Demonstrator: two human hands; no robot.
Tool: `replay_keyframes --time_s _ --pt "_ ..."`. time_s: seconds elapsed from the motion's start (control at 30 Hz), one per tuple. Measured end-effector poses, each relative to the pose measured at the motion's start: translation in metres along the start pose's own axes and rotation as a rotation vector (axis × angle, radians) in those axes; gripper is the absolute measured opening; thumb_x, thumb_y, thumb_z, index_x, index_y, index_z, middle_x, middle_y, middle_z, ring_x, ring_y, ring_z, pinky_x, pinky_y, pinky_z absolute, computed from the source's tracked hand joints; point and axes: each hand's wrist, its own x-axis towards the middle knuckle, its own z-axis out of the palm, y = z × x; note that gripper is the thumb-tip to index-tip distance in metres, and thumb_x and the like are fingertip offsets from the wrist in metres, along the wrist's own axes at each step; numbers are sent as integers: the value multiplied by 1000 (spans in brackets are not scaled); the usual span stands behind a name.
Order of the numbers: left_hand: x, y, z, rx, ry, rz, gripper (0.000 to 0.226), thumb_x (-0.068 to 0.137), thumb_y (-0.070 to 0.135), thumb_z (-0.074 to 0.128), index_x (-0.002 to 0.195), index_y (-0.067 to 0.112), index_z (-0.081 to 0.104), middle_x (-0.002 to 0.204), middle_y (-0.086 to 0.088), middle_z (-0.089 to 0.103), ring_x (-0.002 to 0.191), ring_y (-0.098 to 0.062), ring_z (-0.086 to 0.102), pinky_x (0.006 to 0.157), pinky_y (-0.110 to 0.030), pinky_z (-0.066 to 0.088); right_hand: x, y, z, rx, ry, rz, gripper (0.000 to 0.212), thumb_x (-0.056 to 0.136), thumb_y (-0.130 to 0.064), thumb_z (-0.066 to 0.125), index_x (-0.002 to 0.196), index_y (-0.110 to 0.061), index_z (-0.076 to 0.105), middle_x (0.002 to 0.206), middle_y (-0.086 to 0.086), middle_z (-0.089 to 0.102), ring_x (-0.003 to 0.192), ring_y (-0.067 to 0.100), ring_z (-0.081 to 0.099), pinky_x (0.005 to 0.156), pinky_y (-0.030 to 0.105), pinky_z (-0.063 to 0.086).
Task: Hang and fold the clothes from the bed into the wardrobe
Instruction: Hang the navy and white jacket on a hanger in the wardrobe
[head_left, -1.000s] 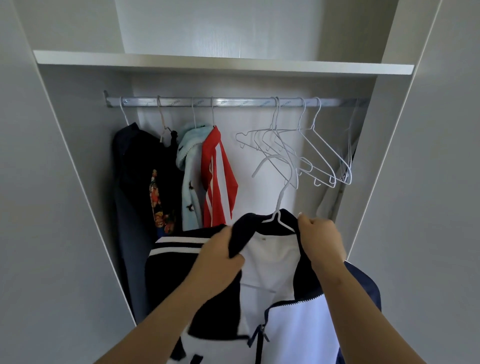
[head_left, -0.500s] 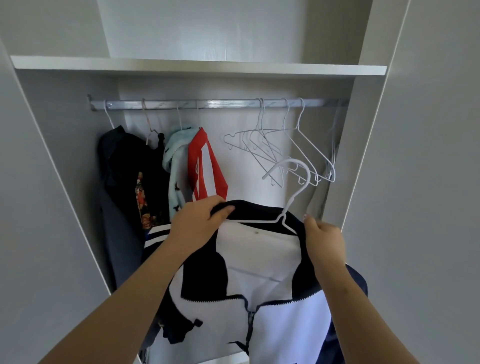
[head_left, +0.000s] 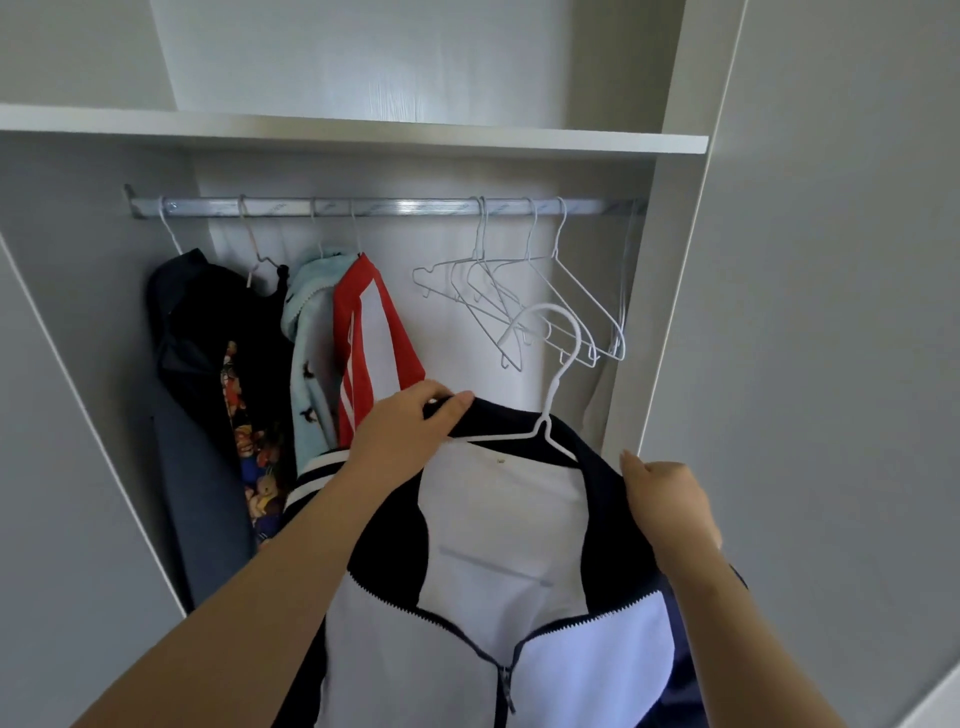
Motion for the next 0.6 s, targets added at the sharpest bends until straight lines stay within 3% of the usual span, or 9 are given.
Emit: replay_keyframes --time_s 0.1,0.2,0.27,0.37,0.53,0.6 --pt "4 6 17 -43 3 43 43 86 59 42 103 25 61 105 4 59 99 -15 54 89 -35 44 5 18 -6 3 -25 36 47 96 -30 40 54 -13 30 55 3 35 53 20 32 55 29 27" --pt "0 12 27 -141 31 -12 22 92 42 48 100 24 59 109 2 56 100 -15 52 87 -30 43 10 33 -11 -5 -35 54 46 96 -29 40 56 -11 30 55 3 34 53 21 32 55 29 27" --pt "-5 14 31 -207 9 -62 18 94 33 50 103 21 59 108 3 57 97 -12 53 81 -25 45 15 40 -13 27 -35 79 45 95 -27 42 56 -10 30 55 4 33 52 21 31 57 30 27" --pt "-13 13 38 -281 0 -136 13 94 25 49 100 19 59 99 7 58 82 -3 53 60 -10 39 17 44 -12 142 -82 109 44 91 -21 50 56 -13 26 53 3 26 53 19 27 57 28 25" --pt "-15 -1 37 -336 -6 -213 11 94 22 50 90 23 60 97 4 61 94 -15 57 77 -23 40 11 37 12 315 -290 91 22 88 -17 55 70 -9 47 66 9 37 63 20 36 60 29 29" --pt "-13 -5 34 -362 6 -233 13 93 22 51 84 28 59 95 3 62 94 -18 59 83 -29 46 11 30 23 310 -358 93 22 88 -19 53 72 -5 52 70 10 42 65 21 41 61 29 32"
